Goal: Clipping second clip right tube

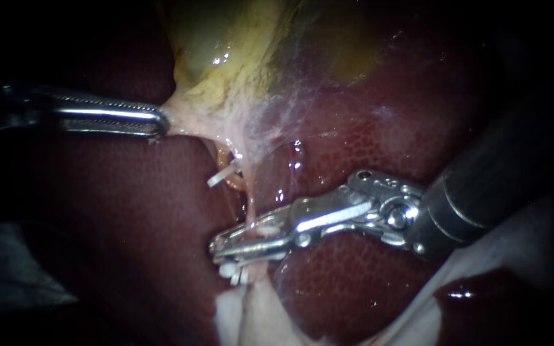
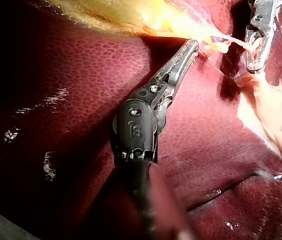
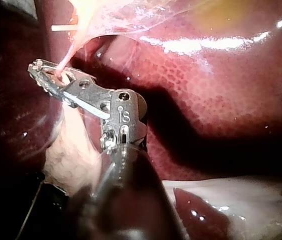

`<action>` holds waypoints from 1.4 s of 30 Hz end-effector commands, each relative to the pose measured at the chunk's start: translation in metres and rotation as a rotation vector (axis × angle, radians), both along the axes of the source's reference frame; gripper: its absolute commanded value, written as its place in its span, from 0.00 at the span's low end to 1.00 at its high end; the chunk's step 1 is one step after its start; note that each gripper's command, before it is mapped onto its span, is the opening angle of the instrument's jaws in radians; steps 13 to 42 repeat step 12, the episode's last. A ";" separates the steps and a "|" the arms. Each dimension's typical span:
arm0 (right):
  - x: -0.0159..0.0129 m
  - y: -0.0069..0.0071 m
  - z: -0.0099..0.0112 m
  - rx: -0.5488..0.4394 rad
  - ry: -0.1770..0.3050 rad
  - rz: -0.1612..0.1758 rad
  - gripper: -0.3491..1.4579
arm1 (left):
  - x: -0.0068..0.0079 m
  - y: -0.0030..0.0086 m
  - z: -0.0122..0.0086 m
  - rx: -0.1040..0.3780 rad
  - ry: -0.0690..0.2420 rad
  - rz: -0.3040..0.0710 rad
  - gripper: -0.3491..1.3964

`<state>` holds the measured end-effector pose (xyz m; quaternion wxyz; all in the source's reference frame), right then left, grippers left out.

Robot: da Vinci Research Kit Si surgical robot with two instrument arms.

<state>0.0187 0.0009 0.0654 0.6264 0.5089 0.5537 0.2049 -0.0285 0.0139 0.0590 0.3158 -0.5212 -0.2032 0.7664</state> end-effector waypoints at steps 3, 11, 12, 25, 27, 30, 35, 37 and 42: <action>-0.0001 0.0000 0.0000 0.000 0.001 0.000 0.00 | 0.0000 0.0000 0.0000 0.000 0.000 0.000 0.00; 0.0000 -0.0001 0.0004 -0.002 0.001 0.000 0.00 | -0.0001 0.0000 0.0000 0.000 0.000 -0.001 0.00; 0.0001 0.0000 0.0006 -0.002 0.000 0.001 0.08 | -0.0002 0.0001 0.0001 0.000 0.000 0.000 0.00; 0.0001 0.0000 0.0006 -0.002 0.000 0.001 0.08 | -0.0002 0.0001 0.0001 0.000 0.000 0.000 0.00; 0.0001 0.0000 0.0006 -0.002 0.000 0.001 0.08 | -0.0002 0.0001 0.0001 0.000 0.000 0.000 0.00; 0.0001 0.0000 0.0006 -0.002 0.000 0.001 0.08 | -0.0002 0.0001 0.0001 0.000 0.000 0.000 0.00; 0.0001 0.0000 0.0006 -0.002 0.000 0.001 0.08 | -0.0002 0.0001 0.0001 0.000 0.000 0.000 0.00; 0.0001 0.0000 0.0006 -0.002 0.000 0.001 0.08 | -0.0002 0.0001 0.0001 0.000 0.000 0.000 0.00; 0.0001 0.0000 0.0006 -0.002 0.000 0.001 0.08 | -0.0002 0.0001 0.0001 0.000 0.000 0.000 0.00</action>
